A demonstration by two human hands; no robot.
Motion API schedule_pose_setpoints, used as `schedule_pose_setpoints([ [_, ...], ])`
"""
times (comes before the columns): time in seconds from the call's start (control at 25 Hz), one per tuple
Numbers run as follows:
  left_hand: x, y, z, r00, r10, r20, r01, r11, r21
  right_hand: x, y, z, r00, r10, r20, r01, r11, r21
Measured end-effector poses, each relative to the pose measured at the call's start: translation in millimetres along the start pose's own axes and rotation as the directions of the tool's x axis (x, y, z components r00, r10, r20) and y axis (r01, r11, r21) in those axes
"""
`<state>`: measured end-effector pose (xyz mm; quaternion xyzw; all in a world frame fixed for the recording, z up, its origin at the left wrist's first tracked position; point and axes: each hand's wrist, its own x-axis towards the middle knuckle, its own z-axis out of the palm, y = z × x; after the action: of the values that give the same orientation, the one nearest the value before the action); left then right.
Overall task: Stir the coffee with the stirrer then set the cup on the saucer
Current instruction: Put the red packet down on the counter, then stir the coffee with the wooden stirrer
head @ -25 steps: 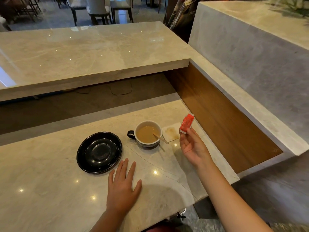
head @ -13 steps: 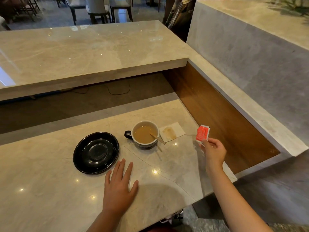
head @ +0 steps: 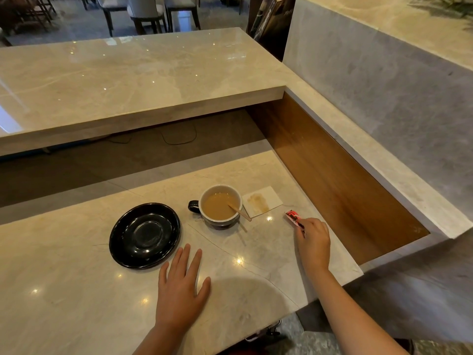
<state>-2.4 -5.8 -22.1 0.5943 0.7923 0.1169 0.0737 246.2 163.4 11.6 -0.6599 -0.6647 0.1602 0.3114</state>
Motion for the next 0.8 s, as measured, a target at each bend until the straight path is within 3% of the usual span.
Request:
schedule_pose_setpoints([
  [0.2, 0, 1, 0, 1.000, 0.003, -0.001, -0.003, 1.000, -0.009, -6, 2, 3, 0.995, -0.091, 0.046, 0.096, 0.989, -0.108],
  [0.44, 0, 1, -1, 1.000, 0.018, -0.006, -0.018, 1.000, -0.011, -10, -5, 6, 0.987, -0.150, 0.051, 0.158, 0.918, -0.364],
  [0.56, 0, 1, -2, 1.000, 0.026, -0.010, -0.026, 1.000, -0.018, -9, -17, 0, 0.990, -0.143, 0.004, 0.138, 0.950, -0.279],
  [0.68, 0, 1, -2, 1.000, 0.021, -0.015, -0.021, 1.000, -0.014, -8, -42, -4, 0.937, -0.343, 0.071, 0.345, 0.939, -0.006],
  [0.8, 0, 1, -2, 1.000, 0.013, -0.016, -0.013, 1.000, -0.014, -11, -69, -1, 0.837, -0.513, 0.191, 0.508, 0.858, 0.079],
])
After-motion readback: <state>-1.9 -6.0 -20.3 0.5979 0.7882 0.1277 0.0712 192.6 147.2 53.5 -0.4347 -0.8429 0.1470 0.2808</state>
